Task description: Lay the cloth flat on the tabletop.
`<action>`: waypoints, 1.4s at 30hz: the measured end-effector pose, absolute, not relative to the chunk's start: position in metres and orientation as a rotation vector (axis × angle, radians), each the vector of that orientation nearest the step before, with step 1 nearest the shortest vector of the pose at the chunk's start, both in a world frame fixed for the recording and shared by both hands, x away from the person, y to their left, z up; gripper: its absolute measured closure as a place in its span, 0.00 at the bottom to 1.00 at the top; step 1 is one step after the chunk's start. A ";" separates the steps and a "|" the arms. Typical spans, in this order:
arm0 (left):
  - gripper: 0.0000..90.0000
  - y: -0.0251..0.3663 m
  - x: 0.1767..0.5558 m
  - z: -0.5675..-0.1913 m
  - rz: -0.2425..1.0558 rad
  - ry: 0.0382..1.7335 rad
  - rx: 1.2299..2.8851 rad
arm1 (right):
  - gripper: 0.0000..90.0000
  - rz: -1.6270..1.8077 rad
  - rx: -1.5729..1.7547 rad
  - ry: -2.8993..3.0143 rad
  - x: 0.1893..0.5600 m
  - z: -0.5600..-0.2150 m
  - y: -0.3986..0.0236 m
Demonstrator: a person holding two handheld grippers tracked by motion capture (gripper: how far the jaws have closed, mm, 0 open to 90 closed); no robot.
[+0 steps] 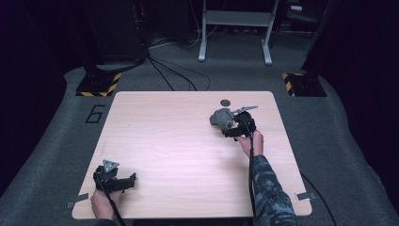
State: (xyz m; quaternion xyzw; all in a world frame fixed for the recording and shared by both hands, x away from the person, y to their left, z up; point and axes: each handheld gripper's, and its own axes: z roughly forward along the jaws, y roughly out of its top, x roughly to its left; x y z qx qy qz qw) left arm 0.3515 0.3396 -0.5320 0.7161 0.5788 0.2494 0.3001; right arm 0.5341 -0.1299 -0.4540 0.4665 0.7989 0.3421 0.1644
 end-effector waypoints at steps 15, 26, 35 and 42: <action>0.00 0.339 0.351 -0.532 0.669 1.537 1.902 | 0.22 0.883 1.399 2.241 0.578 -0.457 -0.111; 0.00 0.339 0.351 -0.532 0.667 1.537 1.904 | 0.42 0.774 1.449 2.260 0.596 -0.472 -0.092; 0.00 0.339 0.351 -0.532 0.670 1.536 1.903 | 0.64 0.773 1.463 2.269 0.596 -0.477 -0.090; 0.00 0.339 0.351 -0.532 0.673 1.535 1.906 | 0.77 0.803 1.468 2.258 0.593 -0.478 -0.096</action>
